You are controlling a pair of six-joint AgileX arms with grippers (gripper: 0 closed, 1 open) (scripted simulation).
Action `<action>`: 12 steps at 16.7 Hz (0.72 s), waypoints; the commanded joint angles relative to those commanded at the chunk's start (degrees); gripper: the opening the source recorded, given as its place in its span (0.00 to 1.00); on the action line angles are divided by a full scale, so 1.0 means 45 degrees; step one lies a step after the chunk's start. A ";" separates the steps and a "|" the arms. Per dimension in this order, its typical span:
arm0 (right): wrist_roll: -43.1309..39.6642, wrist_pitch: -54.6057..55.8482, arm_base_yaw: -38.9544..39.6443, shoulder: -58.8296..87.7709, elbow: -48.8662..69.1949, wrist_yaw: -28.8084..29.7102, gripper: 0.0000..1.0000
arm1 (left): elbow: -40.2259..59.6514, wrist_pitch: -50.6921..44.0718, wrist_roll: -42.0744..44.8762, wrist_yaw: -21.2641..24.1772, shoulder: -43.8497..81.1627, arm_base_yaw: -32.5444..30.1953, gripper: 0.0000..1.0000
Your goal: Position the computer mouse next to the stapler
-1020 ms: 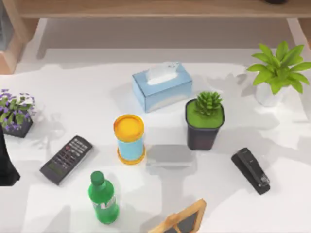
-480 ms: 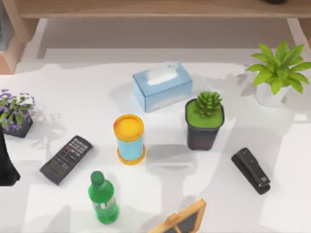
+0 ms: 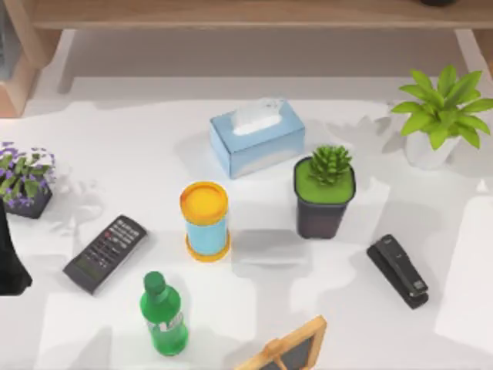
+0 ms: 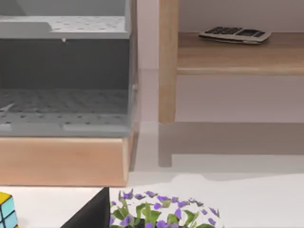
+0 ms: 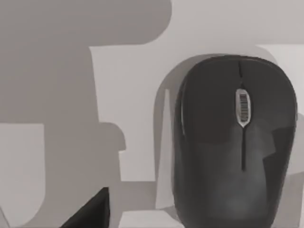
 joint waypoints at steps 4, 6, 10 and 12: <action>-0.0041 0.0040 -0.0052 0.0023 -0.0024 0.0001 1.00 | 0.0000 0.0000 0.0000 0.0000 0.0000 0.0000 1.00; -0.0047 0.0043 -0.0050 0.0041 0.0003 -0.0009 1.00 | 0.0000 0.0000 0.0000 0.0000 0.0000 0.0000 1.00; -0.0041 -0.0170 -0.0119 -0.0045 -0.0030 -0.0028 1.00 | 0.0000 0.0000 0.0000 0.0000 0.0000 0.0000 1.00; -0.0071 -0.0269 -0.0187 -0.0156 -0.0084 -0.0061 1.00 | 0.0000 0.0000 0.0000 0.0000 0.0000 0.0000 1.00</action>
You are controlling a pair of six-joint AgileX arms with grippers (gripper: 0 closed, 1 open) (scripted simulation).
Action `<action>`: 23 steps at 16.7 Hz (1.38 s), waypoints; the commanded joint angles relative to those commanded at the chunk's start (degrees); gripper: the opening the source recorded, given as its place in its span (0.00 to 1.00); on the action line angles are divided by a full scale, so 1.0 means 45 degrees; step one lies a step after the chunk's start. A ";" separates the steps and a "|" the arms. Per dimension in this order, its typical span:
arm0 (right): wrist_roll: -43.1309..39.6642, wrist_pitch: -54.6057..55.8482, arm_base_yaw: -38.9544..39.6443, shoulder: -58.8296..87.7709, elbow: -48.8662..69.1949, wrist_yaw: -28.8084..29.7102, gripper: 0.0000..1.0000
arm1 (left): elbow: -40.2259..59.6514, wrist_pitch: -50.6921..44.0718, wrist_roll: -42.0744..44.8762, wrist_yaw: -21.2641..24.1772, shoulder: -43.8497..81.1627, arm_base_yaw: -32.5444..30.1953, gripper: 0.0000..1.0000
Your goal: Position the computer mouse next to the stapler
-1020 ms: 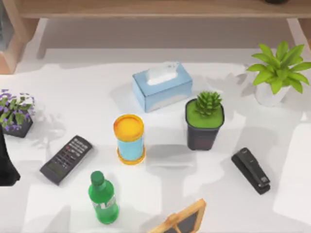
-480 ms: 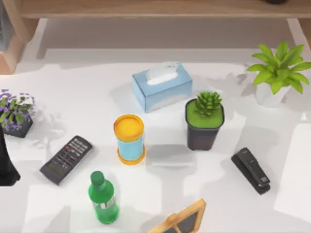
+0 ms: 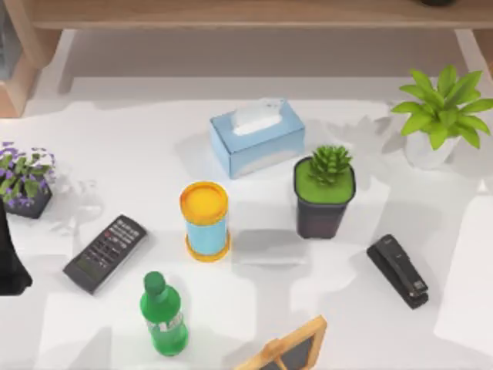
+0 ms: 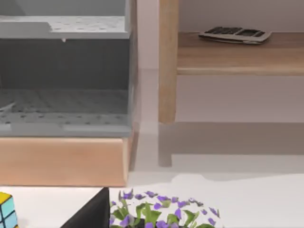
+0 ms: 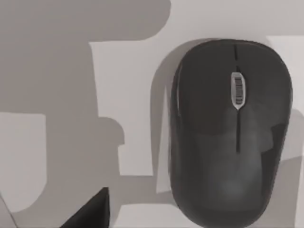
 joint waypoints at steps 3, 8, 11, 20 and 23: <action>-0.0165 0.0177 -0.0042 -0.0206 -0.0340 -0.0081 1.00 | 0.0000 0.0000 0.0000 0.0000 0.0000 0.0000 1.00; -0.0033 0.1328 0.0078 0.0028 -0.1176 0.0041 1.00 | 0.0000 0.0000 0.0000 0.0000 0.0000 0.0000 1.00; 0.0081 0.1670 0.0196 0.0272 -0.1202 0.0063 1.00 | 0.0000 0.0000 0.0000 0.0000 0.0000 0.0000 1.00; 0.0081 0.1670 0.0196 0.0272 -0.1202 0.0063 0.55 | 0.0000 0.0000 0.0000 0.0000 0.0000 0.0000 1.00; 0.0081 0.1670 0.0196 0.0272 -0.1202 0.0063 0.32 | 0.0000 0.0000 0.0000 0.0000 0.0000 0.0000 1.00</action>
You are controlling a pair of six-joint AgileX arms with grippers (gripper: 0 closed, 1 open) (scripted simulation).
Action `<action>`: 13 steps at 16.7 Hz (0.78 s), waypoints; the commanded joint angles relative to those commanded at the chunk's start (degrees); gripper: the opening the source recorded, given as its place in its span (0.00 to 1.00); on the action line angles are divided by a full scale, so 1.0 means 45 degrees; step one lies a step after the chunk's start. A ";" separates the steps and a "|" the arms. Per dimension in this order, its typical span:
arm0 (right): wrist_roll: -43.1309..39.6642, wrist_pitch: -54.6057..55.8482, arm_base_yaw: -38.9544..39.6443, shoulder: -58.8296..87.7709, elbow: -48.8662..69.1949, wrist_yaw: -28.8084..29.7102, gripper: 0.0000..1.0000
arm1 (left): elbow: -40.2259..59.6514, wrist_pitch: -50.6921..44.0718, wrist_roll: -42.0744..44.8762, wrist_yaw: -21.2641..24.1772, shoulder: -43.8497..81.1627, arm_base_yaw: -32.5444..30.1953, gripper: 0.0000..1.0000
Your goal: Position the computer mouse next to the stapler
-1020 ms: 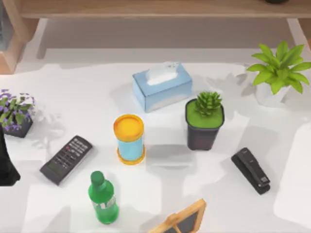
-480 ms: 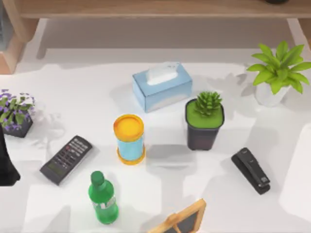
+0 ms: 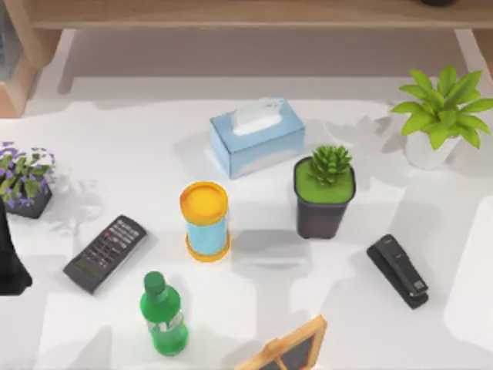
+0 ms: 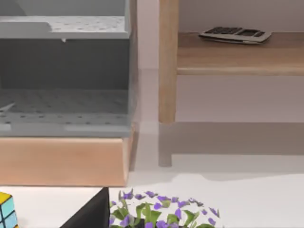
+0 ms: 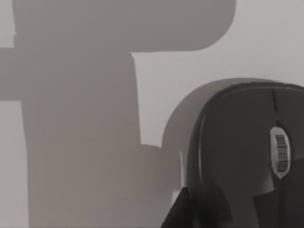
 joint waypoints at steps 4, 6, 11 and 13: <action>0.0000 0.0000 0.0000 0.0000 0.0000 0.0000 0.02 | 0.0000 0.0000 0.0000 0.0000 0.0000 0.0000 1.00; 0.0000 0.0000 0.0000 0.0000 0.0000 0.0000 0.00 | 0.0000 0.0000 0.0000 0.0000 0.0000 0.0000 1.00; 0.0000 0.0000 0.0000 0.0000 0.0000 0.0000 0.00 | 0.0000 0.0000 0.0000 0.0000 0.0000 0.0000 1.00; 0.0018 -0.0004 -0.0029 -0.0010 0.0000 -0.0005 0.00 | 0.0000 0.0000 0.0000 0.0000 0.0000 0.0000 1.00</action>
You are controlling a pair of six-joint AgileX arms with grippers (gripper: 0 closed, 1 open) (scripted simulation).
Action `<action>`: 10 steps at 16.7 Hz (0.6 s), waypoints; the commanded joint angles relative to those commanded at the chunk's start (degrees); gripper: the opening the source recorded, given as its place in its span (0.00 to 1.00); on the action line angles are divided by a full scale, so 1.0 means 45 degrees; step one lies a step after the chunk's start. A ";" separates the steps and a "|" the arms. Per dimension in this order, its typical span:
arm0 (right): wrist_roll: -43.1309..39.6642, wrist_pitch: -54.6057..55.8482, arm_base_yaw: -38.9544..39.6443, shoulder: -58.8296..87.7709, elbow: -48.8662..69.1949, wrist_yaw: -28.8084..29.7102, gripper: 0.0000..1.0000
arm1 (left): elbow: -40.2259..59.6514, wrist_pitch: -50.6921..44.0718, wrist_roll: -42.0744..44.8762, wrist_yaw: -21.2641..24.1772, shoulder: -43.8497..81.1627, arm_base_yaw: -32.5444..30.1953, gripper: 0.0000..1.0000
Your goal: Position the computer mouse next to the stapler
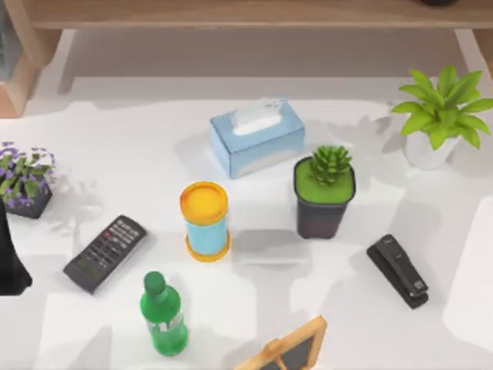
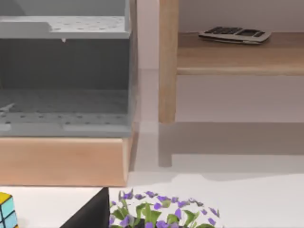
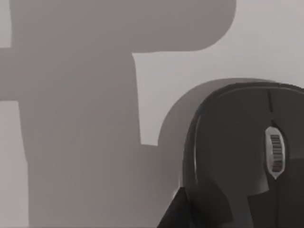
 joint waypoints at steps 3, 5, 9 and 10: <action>0.0047 -0.0045 -0.0061 -0.0296 -0.0019 -0.0042 0.00 | 0.0000 0.0000 0.0000 0.0000 0.0000 0.0000 1.00; 0.0168 -0.0026 -0.0151 -0.0891 -0.0414 -0.0170 0.00 | 0.0000 0.0000 0.0000 0.0000 0.0000 0.0000 1.00; 0.0477 0.0488 -0.0243 -0.2554 -0.1717 -0.0762 0.00 | 0.0000 0.0000 0.0000 0.0000 0.0000 0.0000 1.00; 0.0549 0.0701 -0.0227 -0.3027 -0.2087 -0.0968 0.00 | 0.0000 0.0000 0.0000 0.0000 0.0000 0.0000 1.00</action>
